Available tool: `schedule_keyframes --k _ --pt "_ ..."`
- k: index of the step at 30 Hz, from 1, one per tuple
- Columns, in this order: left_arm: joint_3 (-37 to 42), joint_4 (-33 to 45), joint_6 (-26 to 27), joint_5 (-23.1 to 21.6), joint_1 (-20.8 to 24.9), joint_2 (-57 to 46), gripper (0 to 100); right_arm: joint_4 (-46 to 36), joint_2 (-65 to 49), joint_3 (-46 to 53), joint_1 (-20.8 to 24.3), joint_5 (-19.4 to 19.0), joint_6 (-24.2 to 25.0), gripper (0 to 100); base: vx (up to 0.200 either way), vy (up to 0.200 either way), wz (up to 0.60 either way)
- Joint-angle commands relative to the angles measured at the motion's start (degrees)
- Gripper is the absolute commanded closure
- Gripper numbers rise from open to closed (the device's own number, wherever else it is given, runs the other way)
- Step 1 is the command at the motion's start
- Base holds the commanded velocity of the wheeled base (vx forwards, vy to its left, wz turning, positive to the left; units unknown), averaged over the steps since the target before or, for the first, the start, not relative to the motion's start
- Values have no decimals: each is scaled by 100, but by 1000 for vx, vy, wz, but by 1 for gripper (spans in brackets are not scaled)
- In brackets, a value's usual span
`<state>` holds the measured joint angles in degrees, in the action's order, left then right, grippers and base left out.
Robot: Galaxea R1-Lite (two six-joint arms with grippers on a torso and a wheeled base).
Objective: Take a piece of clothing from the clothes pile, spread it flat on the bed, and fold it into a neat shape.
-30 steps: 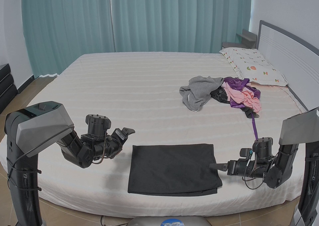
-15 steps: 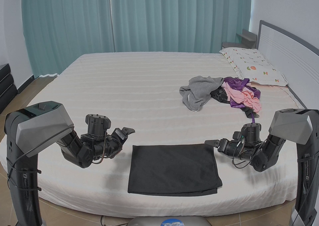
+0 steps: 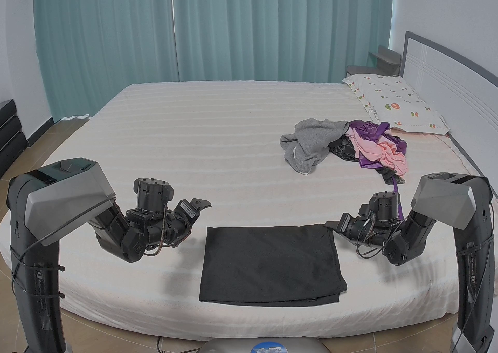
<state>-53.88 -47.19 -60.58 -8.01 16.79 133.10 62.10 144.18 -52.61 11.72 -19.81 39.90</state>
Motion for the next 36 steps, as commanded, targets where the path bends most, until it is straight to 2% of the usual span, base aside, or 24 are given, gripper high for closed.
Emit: schedule_keyframes --k 1,15,16,21,26,31,36 --pt "1 -1 2 1 9 15 0 22 49 -82 -3 30 18 100 0 0 0" --pt "9 8 28 27 18 23 0 22 49 -82 -64 135 18 100 0 0 0" --pt "9 8 28 27 18 23 0 22 49 -82 -64 135 18 0 0 0 0" --pt "71 17 160 19 53 23 0 74 -83 32 -108 135 35 0 0 0 0" --pt "396 34 687 -60 176 -29 0 74 -487 445 -486 74 185 0 0 0 0" --pt "836 -97 1294 -140 440 -47 0 338 -461 788 -565 74 238 0 0 0 0" --pt "1011 -256 1391 -131 466 -47 0 654 -443 1104 -556 91 238 0 0 0 0"
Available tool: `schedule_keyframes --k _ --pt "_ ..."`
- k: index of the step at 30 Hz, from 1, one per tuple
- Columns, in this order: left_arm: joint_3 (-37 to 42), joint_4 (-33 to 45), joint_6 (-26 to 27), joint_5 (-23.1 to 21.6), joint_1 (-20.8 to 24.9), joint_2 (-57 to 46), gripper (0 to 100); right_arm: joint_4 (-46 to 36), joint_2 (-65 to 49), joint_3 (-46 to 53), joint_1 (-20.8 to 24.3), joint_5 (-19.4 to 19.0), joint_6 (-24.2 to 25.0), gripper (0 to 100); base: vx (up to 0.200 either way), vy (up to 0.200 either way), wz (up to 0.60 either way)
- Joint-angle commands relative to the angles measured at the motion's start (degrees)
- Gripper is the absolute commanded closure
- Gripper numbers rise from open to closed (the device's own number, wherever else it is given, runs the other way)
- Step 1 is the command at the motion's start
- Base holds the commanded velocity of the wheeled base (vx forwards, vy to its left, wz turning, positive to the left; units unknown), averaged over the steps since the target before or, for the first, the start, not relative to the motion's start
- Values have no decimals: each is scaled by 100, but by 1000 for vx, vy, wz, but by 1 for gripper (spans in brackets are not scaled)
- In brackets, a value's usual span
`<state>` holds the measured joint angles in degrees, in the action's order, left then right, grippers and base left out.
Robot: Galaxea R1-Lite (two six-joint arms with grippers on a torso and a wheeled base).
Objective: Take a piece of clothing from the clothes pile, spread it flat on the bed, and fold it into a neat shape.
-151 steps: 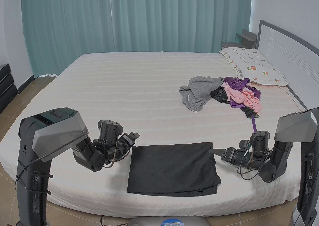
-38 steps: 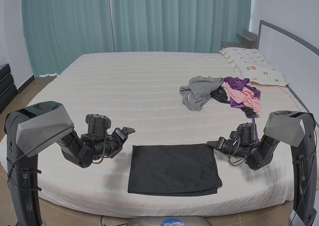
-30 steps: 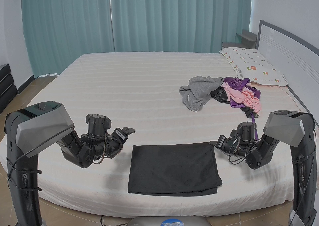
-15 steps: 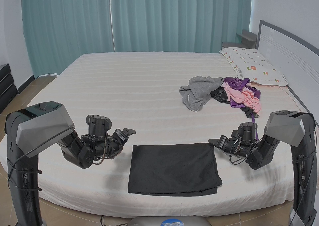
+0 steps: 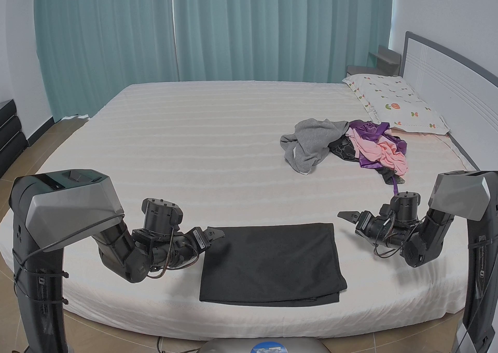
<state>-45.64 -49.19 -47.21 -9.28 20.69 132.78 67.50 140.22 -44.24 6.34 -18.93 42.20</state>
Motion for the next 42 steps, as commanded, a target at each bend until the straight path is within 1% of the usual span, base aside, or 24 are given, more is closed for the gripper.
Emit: schedule_keyframes --k 1,4,8,14,19,30,31,42 --pt "214 -73 81 -4 93 -7 0 141 -47 293 -19 -5 7 0 0 0 0" --pt "319 -179 213 -4 155 11 0 185 -38 381 -27 -14 16 0 0 0 0" --pt "363 -302 248 -4 155 29 0 185 -38 390 -10 -14 16 0 0 0 0" --pt "363 -319 371 66 339 108 0 185 -12 390 25 -14 16 0 0 0 0" --pt "372 -319 547 163 366 169 0 229 -21 390 25 -14 16 0 0 0 0" --pt "398 -319 635 172 392 187 0 475 50 416 25 12 16 0 0 0 0" --pt "425 -319 696 172 401 187 100 475 50 416 25 12 16 0 0 0 0" --pt "407 -319 687 181 392 178 100 466 50 416 25 12 16 0 0 0 0"
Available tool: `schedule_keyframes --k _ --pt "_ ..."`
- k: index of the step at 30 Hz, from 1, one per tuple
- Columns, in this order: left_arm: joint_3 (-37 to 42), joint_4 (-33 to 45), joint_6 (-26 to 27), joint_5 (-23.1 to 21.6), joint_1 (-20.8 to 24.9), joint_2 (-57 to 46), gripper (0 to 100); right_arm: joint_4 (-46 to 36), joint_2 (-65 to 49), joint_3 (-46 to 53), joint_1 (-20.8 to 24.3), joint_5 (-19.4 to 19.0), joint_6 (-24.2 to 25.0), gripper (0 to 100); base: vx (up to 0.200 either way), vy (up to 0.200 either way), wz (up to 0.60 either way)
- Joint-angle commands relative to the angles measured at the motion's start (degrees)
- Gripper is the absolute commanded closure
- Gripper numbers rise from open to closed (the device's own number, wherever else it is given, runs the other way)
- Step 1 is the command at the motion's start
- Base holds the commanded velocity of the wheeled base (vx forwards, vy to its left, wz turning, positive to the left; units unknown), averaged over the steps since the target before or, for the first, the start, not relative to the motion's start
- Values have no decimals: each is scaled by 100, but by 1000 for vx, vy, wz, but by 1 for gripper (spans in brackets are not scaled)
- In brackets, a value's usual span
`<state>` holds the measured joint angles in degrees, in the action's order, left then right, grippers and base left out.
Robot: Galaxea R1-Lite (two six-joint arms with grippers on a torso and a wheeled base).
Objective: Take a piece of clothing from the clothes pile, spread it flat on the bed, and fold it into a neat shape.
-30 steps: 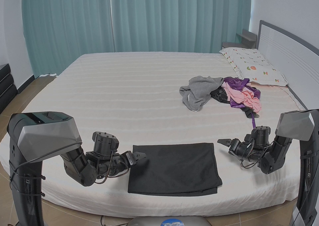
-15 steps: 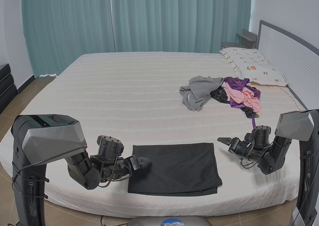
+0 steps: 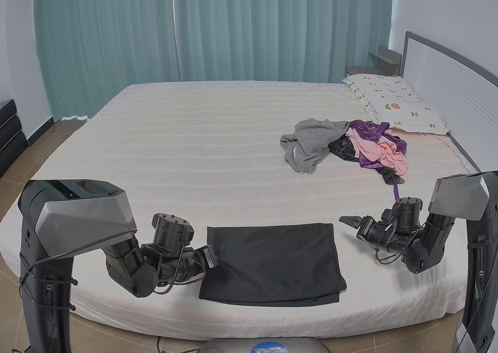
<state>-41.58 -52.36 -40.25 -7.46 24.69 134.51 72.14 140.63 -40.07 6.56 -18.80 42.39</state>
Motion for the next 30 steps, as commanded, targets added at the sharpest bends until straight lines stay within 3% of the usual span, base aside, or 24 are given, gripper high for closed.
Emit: schedule_keyframes --k 1,21,30 --pt "1 -2 -9 -1 -8 5 100 1 8 -1 3 -1 -2 0 0 0 0" --pt "-52 -2 -53 -1 -8 -21 100 -7 61 -1 -5 17 -11 0 0 0 0" --pt "-157 33 -360 -10 -8 -30 100 -16 87 -1 3 25 -11 0 0 0 0"
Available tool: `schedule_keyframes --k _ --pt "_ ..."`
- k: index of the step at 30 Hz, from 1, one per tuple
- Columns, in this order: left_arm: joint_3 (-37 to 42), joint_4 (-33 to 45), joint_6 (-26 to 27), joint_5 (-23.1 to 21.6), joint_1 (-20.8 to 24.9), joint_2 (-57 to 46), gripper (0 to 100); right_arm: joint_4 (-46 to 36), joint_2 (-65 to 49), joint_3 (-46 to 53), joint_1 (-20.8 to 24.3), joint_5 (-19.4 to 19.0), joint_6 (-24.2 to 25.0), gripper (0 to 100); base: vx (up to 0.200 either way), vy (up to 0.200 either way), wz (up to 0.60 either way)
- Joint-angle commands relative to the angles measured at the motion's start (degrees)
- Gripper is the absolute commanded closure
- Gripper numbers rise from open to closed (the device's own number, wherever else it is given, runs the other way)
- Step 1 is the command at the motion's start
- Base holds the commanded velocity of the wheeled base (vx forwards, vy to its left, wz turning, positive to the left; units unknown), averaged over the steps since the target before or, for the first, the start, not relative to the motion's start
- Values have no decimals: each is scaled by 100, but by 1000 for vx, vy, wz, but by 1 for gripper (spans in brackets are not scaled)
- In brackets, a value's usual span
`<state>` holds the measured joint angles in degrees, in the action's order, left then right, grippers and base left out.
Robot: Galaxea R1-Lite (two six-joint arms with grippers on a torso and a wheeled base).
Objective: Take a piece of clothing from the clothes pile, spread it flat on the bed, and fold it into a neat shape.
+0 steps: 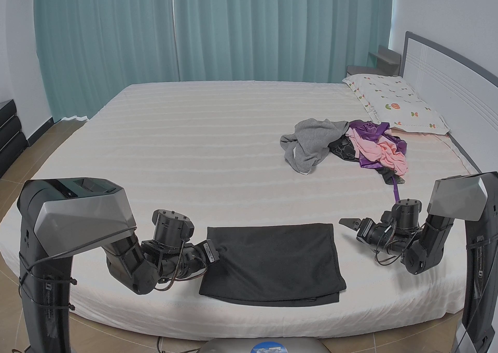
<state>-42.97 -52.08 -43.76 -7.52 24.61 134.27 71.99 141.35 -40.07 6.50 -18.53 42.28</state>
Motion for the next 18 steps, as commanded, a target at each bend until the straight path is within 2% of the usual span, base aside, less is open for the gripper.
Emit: schedule_keyframes --k 1,3,18 --pt "-1 5 -9 -4 0 -6 100 0 15 -1 9 -2 0 0 0 0 0" --pt "-1 22 -9 -4 0 -15 100 0 15 8 9 -2 -9 0 0 0 0" --pt "34 31 -18 -4 0 -23 100 8 7 34 18 -2 -9 0 0 200 0"
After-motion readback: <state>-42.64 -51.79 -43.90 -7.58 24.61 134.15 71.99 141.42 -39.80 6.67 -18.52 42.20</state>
